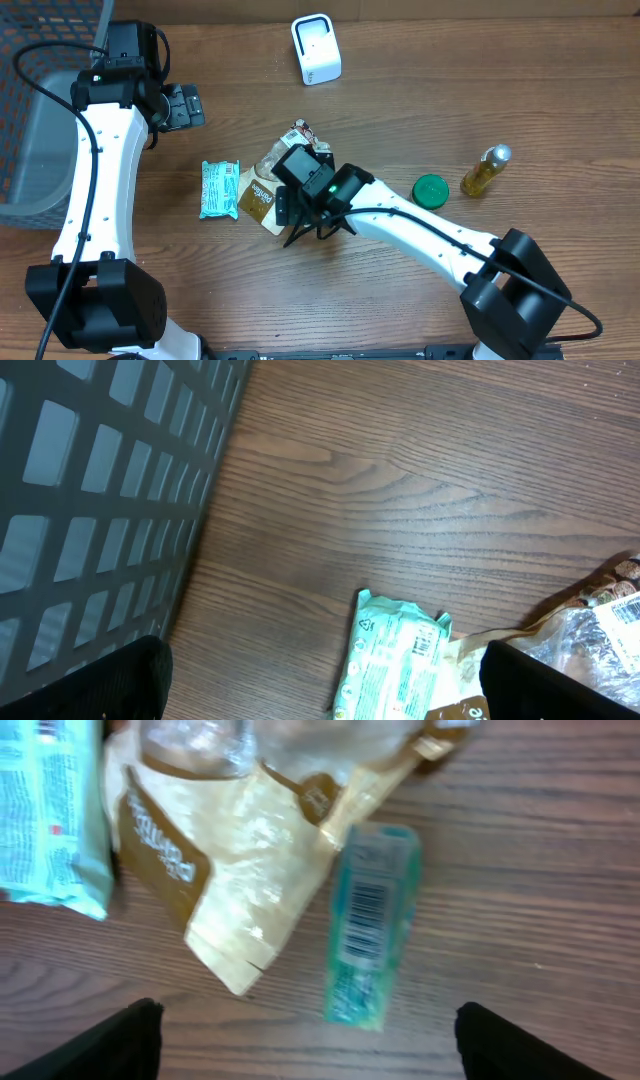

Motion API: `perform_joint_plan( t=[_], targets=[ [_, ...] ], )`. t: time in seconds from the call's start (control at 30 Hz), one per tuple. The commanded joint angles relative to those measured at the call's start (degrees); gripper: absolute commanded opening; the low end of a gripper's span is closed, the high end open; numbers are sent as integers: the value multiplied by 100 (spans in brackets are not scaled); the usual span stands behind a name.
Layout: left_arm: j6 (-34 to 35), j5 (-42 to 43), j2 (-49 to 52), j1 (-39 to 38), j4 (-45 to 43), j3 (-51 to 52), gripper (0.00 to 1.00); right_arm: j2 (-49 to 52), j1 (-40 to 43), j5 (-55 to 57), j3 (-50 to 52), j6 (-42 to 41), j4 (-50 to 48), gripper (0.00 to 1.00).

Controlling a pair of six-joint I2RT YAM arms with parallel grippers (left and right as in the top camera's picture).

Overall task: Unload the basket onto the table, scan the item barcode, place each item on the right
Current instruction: 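Lower the right gripper down beside the Kleenex pack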

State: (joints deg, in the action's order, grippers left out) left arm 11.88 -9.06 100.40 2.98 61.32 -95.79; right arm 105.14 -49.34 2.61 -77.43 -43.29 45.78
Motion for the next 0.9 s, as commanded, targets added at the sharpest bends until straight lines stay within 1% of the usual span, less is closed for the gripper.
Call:
perform_joint_plan(
  t=[0.0, 0.1, 0.23, 0.27, 0.37, 0.43, 0.7, 0.83, 0.87],
  targets=[
    [-9, -35, -42, 0, -4, -101, 100, -13, -129, 295, 24, -90, -94, 85],
    [-9, -35, -42, 0, -4, -101, 100, 120, -138, 407, 24, -98, -96, 78],
    [-9, -35, -42, 0, -4, -101, 100, 219, -138, 553, 24, -173, -122, 77],
    [-9, -35, -42, 0, -4, -101, 100, 225, -138, 553, 24, -170, -138, 74],
    [-9, -35, -42, 0, -7, -101, 100, 225, -138, 553, 24, -173, -168, 72],
    [-9, -35, -42, 0, -4, -101, 99, 225, -138, 553, 24, -173, -190, 68],
    [-9, -35, -42, 0, -4, -101, 100, 236, -138, 682, 26, -173, -203, 67],
    [-9, -35, -42, 0, -4, -101, 100, 236, -138, 702, 26, -173, -203, 60],
    [-9, -35, -42, 0, -4, -101, 100, 236, -138, 728, 26, -173, -203, 56]
  ],
)
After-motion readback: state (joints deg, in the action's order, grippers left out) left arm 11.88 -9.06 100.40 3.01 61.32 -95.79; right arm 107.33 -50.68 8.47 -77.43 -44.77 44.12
